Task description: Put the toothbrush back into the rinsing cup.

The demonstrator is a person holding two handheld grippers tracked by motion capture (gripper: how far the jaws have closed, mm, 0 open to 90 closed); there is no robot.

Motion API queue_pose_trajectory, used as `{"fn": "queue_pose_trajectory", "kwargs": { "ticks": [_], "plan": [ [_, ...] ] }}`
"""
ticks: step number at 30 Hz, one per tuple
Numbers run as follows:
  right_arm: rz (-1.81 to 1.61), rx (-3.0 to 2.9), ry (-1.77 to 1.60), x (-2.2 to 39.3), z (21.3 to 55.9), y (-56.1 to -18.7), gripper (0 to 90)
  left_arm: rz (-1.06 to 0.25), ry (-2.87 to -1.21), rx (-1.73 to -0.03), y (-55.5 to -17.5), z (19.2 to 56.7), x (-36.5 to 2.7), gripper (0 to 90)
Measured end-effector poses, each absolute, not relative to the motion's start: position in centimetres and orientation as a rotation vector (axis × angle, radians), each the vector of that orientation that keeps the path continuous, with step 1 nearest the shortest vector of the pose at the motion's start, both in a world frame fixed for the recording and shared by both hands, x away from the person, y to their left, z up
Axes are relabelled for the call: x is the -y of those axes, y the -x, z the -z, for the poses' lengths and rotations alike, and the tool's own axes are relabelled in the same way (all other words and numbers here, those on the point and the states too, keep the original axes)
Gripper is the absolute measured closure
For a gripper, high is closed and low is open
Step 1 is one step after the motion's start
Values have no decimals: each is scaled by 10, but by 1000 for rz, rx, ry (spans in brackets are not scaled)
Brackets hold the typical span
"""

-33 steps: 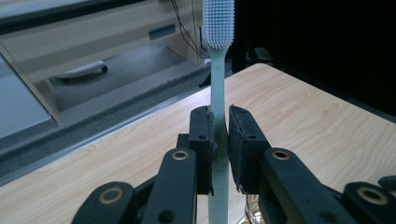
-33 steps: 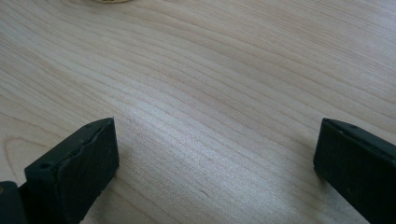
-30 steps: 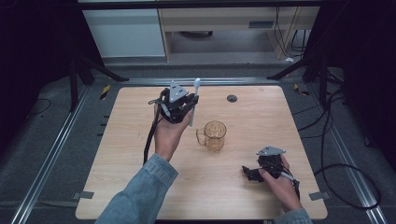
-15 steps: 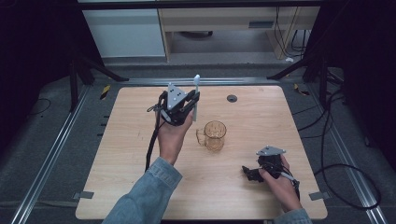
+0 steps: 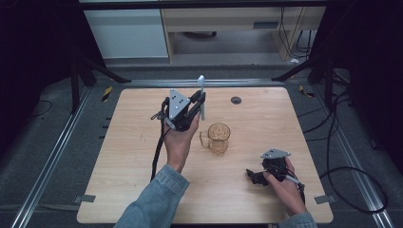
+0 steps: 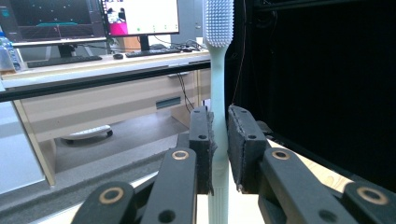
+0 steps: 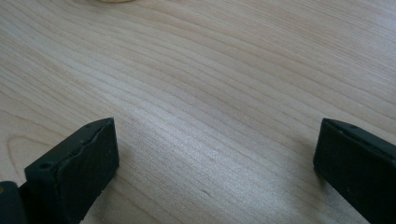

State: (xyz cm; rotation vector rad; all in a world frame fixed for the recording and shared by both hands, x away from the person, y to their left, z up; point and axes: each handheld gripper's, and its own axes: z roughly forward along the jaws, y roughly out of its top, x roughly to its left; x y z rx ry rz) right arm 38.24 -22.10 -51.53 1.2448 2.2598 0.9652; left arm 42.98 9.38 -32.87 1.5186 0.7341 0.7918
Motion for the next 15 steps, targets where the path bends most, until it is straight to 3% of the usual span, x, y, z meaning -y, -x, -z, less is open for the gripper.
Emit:
{"fn": "queue_pose_trajectory", "kwargs": {
  "ticks": [15],
  "plan": [
    [-968,-2267,-1240,221,515,-382,4,-757,-1451,-738,-426,363,-100,796]
  ]
}}
